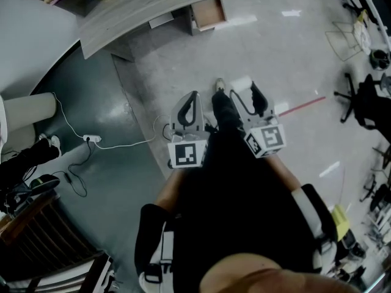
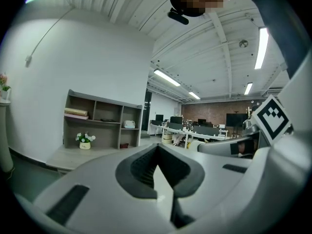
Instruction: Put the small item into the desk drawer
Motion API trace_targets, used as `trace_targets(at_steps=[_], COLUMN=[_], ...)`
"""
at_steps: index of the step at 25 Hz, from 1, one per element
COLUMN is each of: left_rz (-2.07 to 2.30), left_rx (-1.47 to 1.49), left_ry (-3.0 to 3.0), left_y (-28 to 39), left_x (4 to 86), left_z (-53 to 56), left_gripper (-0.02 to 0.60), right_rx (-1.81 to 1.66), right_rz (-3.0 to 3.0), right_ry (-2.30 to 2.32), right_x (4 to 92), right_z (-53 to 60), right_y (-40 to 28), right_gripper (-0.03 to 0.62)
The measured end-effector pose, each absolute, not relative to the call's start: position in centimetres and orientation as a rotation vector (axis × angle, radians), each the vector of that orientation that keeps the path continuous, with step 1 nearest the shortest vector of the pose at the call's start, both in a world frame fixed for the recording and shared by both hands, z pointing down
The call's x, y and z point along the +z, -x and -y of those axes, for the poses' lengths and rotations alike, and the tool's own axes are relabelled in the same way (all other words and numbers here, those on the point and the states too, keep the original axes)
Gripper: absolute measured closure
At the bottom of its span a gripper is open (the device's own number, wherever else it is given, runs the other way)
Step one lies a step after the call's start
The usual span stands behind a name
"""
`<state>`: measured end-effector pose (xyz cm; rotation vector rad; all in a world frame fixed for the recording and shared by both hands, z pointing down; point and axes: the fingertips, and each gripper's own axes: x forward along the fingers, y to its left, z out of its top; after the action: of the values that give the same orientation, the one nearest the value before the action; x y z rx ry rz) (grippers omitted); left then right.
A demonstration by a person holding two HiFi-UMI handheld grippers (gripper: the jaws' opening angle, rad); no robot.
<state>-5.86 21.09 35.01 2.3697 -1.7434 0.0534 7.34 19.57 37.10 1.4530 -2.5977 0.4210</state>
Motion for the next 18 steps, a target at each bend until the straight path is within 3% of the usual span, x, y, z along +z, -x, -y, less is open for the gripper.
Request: trace_targets(at_steps=[18], left_rz=[1.733], left_rx=[0.112], left_ry=[-2.346], left_y=[3.9], left_x=[35.3], left_z=[-10.0], left_gripper=[0.583], right_rx=[0.45], right_rz=[2.618], right_ry=[-1.383], right_x=[37.5], right_z=[-7.5], right_y=[-7.6], right_gripper=[0.332])
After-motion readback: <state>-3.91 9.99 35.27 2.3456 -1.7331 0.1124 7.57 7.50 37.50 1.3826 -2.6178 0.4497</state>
